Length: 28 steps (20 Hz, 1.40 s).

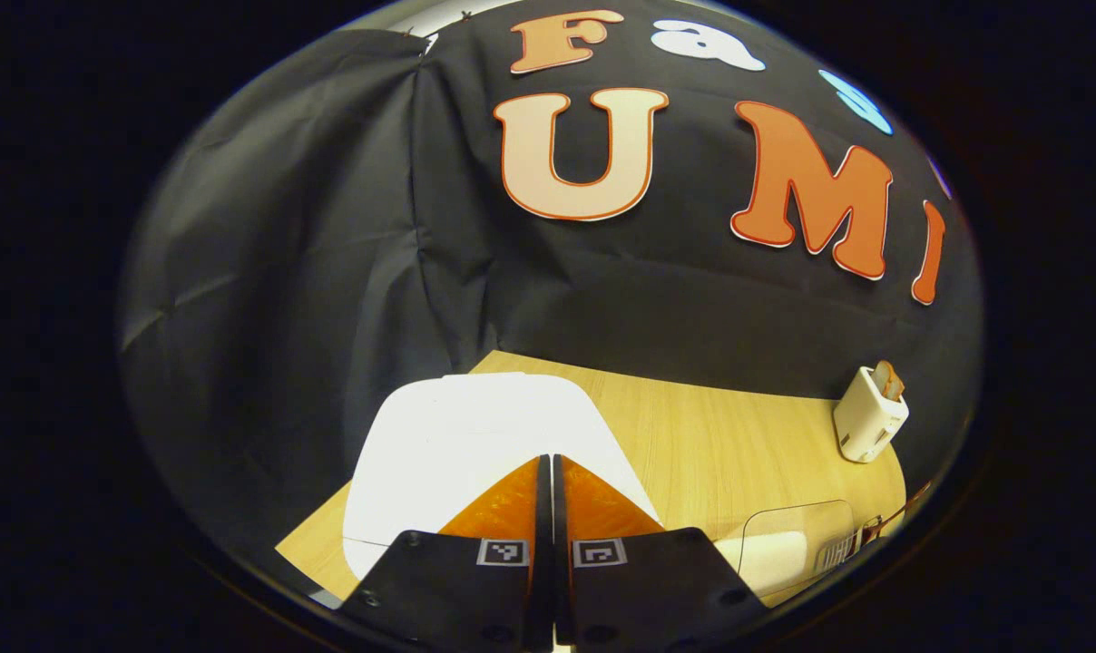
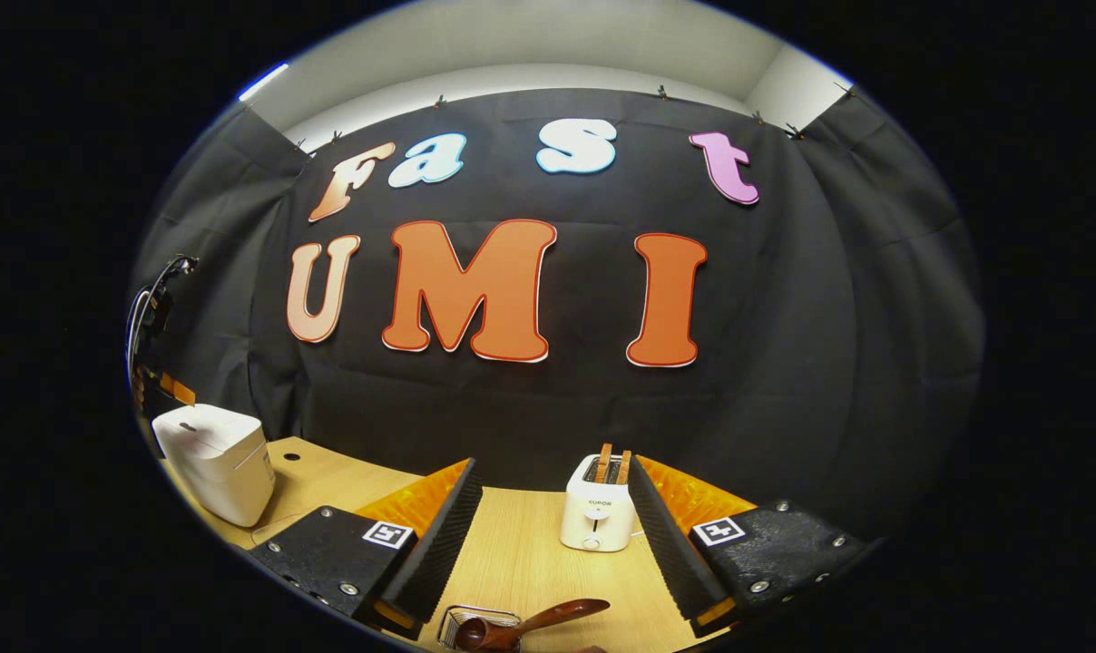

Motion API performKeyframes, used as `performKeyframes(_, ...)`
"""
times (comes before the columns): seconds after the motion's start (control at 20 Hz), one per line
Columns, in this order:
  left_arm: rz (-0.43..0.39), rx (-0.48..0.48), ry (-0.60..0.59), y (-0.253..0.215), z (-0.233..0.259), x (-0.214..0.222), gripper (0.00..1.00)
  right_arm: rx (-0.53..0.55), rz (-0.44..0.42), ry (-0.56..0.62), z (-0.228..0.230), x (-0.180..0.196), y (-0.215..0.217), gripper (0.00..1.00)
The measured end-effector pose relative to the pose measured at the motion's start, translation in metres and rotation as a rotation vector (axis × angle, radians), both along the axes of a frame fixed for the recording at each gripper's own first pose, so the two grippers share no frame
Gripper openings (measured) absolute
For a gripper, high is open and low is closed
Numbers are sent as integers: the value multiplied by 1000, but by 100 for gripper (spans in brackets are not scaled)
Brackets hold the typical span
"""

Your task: Close the left gripper, press the button to open the rice cooker; take a wooden spoon from the chopstick holder with the right hand, scoop a spoonful of rice and pour it into the rice cooker, then put the wooden spoon back into the chopstick holder.

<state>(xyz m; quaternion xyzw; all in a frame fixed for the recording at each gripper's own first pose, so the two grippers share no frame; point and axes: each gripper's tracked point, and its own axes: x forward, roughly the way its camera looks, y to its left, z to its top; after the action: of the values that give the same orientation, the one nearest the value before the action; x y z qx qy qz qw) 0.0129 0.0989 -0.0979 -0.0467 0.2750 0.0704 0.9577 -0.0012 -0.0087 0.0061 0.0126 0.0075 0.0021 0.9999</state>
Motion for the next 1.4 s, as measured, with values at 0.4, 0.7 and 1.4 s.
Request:
performKeyframes(0.4, 53, -104, 98, 18, -50, -18, 2, -8, 6, 46, -21, 7, 5, 96)
performKeyframes(0.7, 47, -82, 77, 20, -47, -18, 2, -1, 15, 74, -33, 3, 7, 96)
performKeyframes(1.4, 78, 80, -327, 10, 56, -6, 2, 52, 1, 154, -71, -20, -11, 96)
